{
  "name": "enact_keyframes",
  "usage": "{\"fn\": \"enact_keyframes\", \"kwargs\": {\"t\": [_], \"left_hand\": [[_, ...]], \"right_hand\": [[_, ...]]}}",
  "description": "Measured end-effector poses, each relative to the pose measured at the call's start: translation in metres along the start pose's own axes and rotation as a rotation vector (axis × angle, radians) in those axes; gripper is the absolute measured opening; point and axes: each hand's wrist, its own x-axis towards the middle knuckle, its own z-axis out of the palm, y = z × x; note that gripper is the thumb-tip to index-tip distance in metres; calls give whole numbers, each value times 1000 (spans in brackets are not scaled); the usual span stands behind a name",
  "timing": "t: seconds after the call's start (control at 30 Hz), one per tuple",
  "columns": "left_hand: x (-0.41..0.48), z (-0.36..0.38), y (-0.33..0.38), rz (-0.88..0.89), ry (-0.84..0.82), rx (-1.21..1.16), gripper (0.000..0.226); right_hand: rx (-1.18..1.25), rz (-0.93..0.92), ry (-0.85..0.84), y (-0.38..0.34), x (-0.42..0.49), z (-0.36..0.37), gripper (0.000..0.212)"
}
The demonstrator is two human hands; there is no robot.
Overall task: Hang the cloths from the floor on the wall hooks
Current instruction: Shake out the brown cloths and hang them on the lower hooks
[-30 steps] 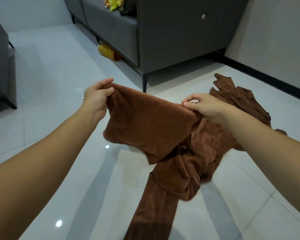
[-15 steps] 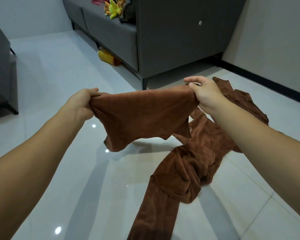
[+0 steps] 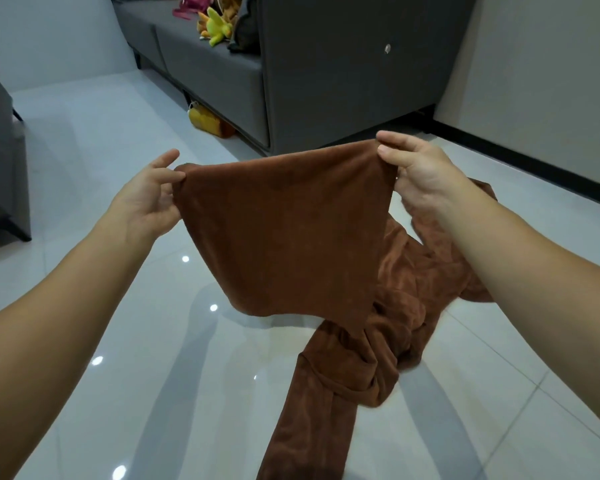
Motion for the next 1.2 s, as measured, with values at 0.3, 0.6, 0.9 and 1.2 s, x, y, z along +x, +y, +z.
{"fn": "enact_keyframes", "kwargs": {"t": [0.3, 0.6, 0.9, 1.2], "left_hand": [[23, 11, 6, 56, 0, 718, 25], [39, 83, 57, 16, -6, 782, 19], [-11, 245, 214, -45, -94, 792, 12], [-126, 472, 398, -65, -343, 761, 17]], "right_hand": [[-505, -144, 45, -5, 24, -22, 23], [-552, -105, 108, -69, 47, -38, 20], [-666, -50, 122, -322, 29, -46, 24], [-670, -17, 293, -615, -42, -98, 22]]}}
